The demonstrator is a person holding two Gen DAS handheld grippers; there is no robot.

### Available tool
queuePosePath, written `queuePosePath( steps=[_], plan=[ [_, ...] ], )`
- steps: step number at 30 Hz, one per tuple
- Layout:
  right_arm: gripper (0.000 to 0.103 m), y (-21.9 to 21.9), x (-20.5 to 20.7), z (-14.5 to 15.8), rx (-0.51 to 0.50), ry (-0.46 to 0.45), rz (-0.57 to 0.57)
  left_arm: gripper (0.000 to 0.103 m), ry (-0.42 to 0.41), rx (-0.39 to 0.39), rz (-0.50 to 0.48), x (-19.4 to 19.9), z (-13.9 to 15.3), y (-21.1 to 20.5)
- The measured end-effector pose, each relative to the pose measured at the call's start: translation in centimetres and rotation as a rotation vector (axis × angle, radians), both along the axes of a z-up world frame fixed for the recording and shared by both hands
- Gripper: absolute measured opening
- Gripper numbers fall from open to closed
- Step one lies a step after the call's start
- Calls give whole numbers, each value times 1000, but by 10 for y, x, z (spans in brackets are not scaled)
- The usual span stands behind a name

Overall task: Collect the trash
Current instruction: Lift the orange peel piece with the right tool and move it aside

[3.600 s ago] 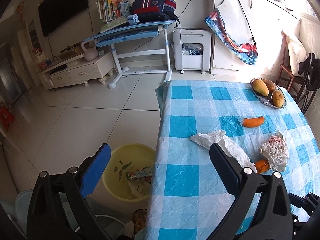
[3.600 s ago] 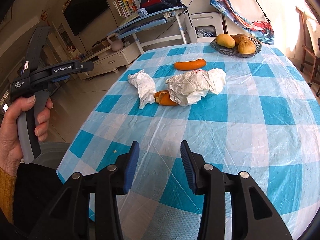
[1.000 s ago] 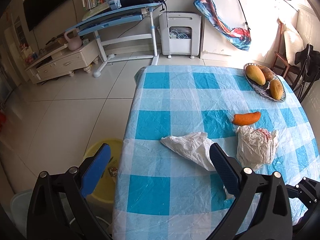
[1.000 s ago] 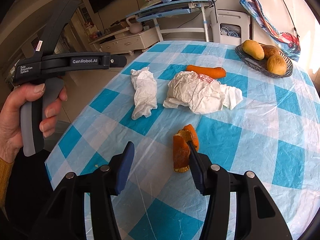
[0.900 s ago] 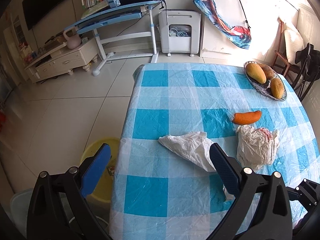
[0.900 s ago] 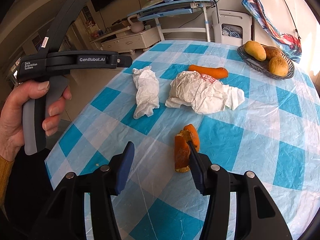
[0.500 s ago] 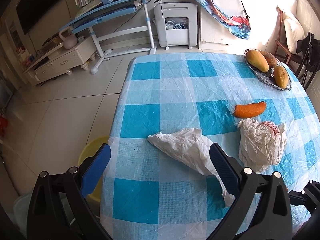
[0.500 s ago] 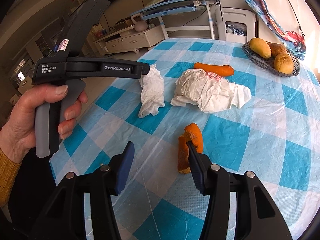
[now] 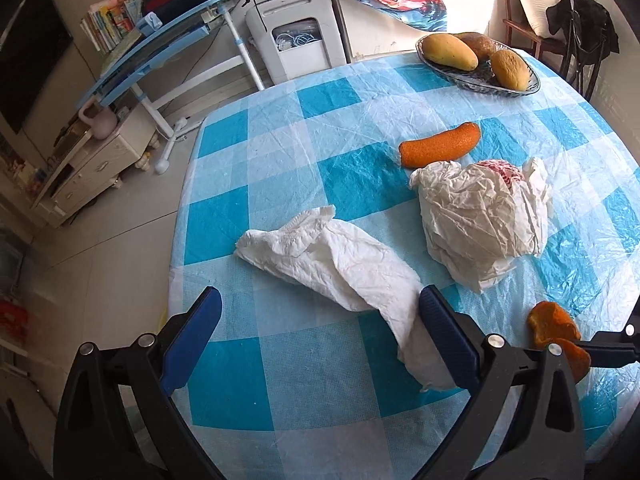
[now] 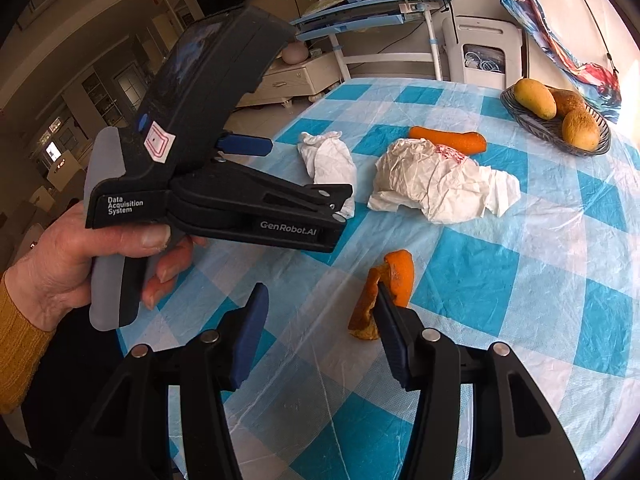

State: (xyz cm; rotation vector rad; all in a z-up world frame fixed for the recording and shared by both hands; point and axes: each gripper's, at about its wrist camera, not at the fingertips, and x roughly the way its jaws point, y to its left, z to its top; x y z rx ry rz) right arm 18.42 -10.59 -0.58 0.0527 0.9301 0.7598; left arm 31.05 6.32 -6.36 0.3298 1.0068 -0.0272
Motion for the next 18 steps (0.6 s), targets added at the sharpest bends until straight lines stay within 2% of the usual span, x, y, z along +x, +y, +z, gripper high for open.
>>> queuePosePath(
  steps=[6,9,11,18],
  plan=[
    [57,-8,-2,0,-10,-7,-61,96,25,20,-39,-16,4,-3],
    [63,-2,-4,-6,-49,-9,-57,95,26,52,-56,-26,5,-2],
    [66,5,-6,-5,-74,-21,-46,95,31,51,-57,-31,8,2],
    [67,10,-9,-5,-80,-12,-52,95,-11,20,-19,-49,28,25]
  ],
)
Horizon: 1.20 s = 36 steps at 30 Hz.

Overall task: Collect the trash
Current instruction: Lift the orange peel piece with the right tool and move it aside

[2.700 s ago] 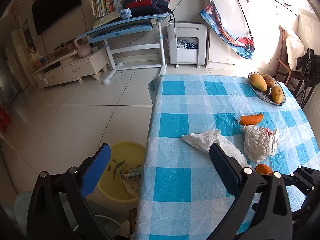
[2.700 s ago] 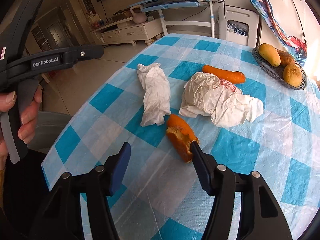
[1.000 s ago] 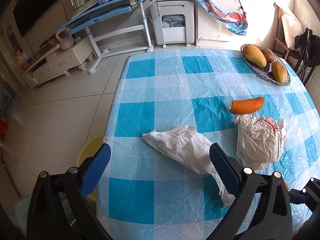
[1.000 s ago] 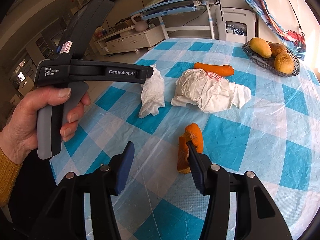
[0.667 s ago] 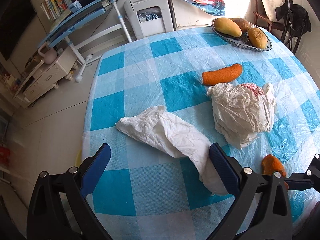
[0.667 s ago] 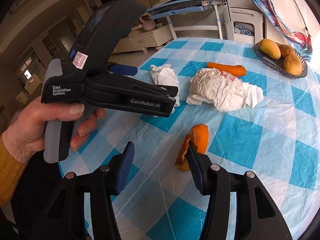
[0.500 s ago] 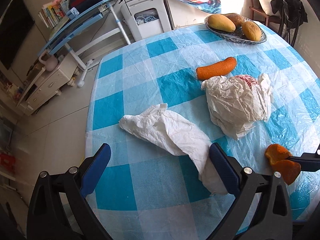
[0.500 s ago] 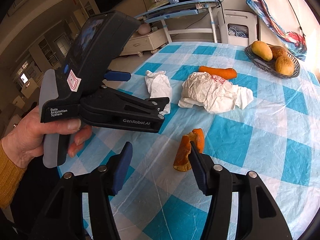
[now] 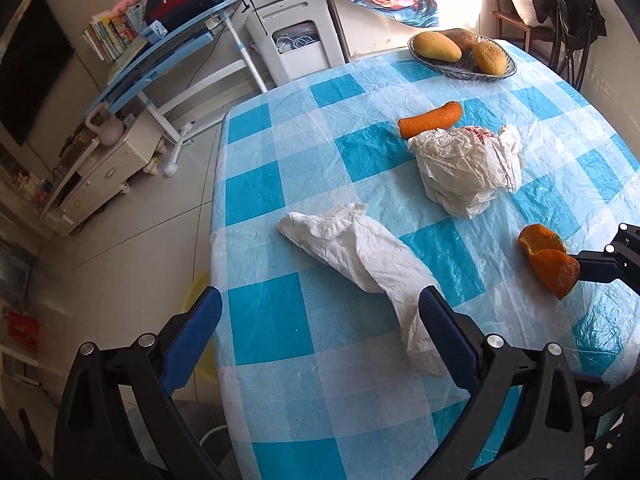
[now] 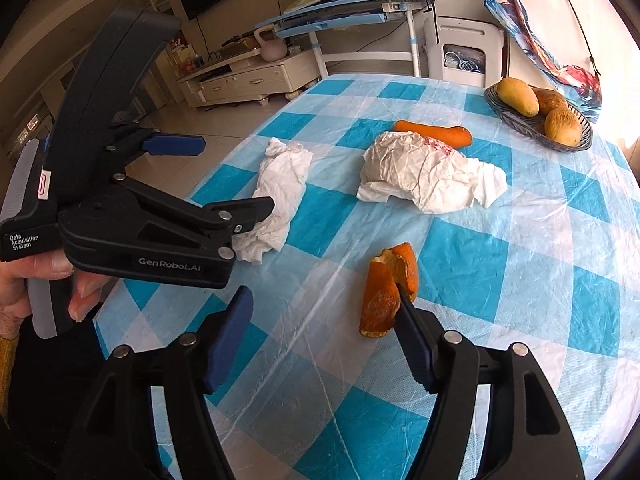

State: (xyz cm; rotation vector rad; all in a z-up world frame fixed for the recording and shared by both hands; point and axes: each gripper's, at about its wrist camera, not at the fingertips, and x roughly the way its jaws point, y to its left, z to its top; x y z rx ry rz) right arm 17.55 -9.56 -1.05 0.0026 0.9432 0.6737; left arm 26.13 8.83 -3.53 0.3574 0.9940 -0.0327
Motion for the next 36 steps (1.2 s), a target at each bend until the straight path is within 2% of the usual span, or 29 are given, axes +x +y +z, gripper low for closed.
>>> queuePosePath(
  steps=[7,15,22,31,36],
  plan=[
    [67,-16,-8,2,-41,-11,-47,96,-66,-73,60,-16,20,18],
    [67,-52,-11,5,-104,-19,-176,96,-124,-110,97,-36,35,27],
    [67,-80,2,2,-144,-12,-305,96,-159,-198,183,-58,45,50],
    [71,-84,8,-4,-156,-19,-336,96,-162,-255,273,-59,42,68],
    [74,-86,17,-6,-169,-31,-346,96,-154,-243,278,-54,38,67]
  ],
)
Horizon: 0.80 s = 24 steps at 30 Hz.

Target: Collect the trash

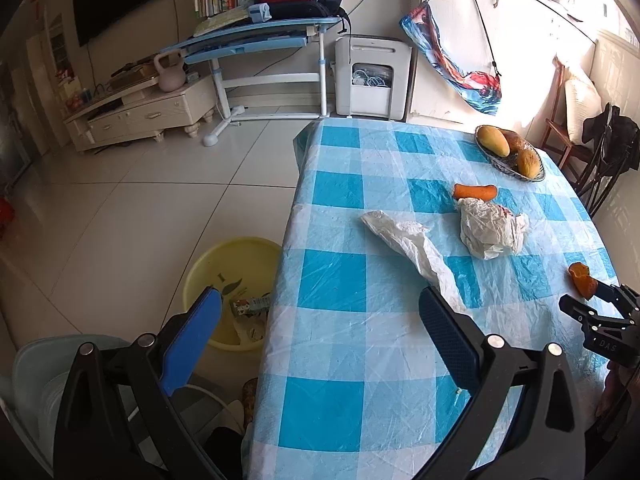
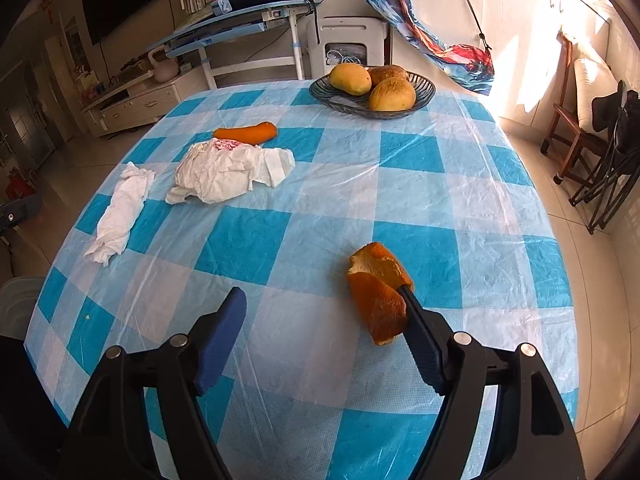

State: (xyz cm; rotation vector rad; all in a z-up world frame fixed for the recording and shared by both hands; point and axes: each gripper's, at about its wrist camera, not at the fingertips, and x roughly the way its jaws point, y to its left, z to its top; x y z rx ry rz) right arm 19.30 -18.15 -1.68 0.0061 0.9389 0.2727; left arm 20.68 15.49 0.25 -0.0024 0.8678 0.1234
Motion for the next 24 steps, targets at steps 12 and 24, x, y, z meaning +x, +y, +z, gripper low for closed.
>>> queuePosePath(
  steps=[12,24],
  plan=[
    [81,-1,36,-4,-58,15,-30,96,1,33,-3,8,-2,-3],
    [92,4,48,-6,-105,26,-51,96,13,30,25,22,-6,6]
  ],
)
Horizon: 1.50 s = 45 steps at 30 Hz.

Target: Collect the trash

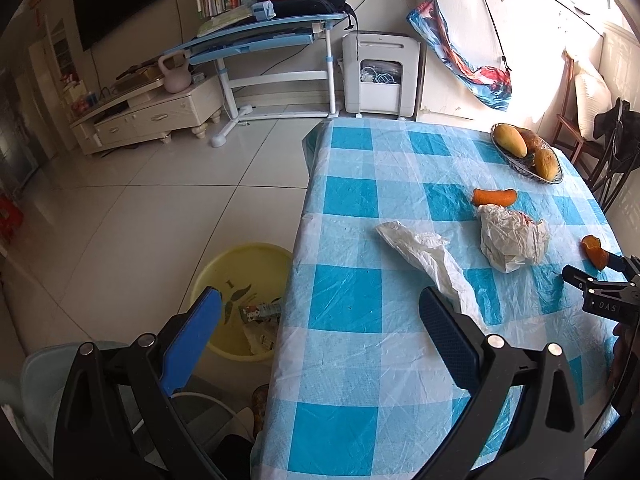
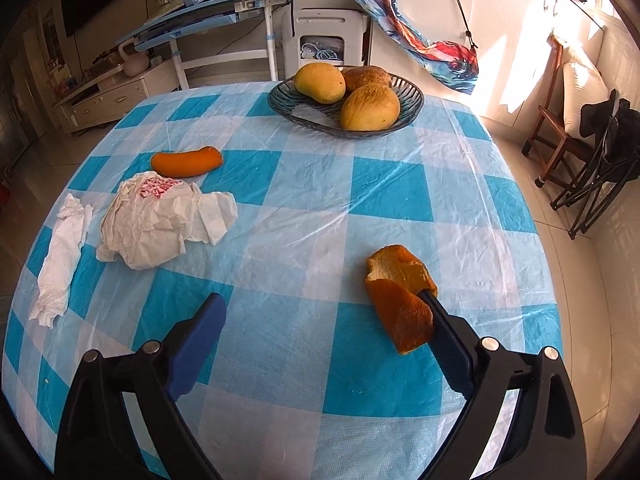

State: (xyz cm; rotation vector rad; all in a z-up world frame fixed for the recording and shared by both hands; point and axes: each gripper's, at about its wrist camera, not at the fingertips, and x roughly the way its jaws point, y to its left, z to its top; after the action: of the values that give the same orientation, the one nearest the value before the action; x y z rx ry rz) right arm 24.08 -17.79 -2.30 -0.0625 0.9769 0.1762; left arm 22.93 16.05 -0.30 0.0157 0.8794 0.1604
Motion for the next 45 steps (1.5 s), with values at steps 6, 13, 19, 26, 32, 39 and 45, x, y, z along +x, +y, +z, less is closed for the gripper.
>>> queuePosePath(
  steps=[6,13,19,26,32,39,45],
  plan=[
    [94,0,-3,0,-5,6,7,96,11,-22,18,12,-4,4],
    [96,8,-17,0,-7,12,53,96,22,-15,7,18,-7,-4],
    [96,8,-15,0,-13,12,51,96,34,2,-7,17,-11,-11],
    [96,8,-14,-1,-15,12,48,96,32,-14,0,6,-9,-4],
    [96,9,-14,-1,-12,13,48,96,2,-68,10,-6,2,8],
    [96,9,-15,-1,-12,13,48,96,-10,-140,-19,-23,12,8],
    [96,9,-14,-1,-12,13,48,96,-11,-86,-79,-50,14,-6]
  ],
)
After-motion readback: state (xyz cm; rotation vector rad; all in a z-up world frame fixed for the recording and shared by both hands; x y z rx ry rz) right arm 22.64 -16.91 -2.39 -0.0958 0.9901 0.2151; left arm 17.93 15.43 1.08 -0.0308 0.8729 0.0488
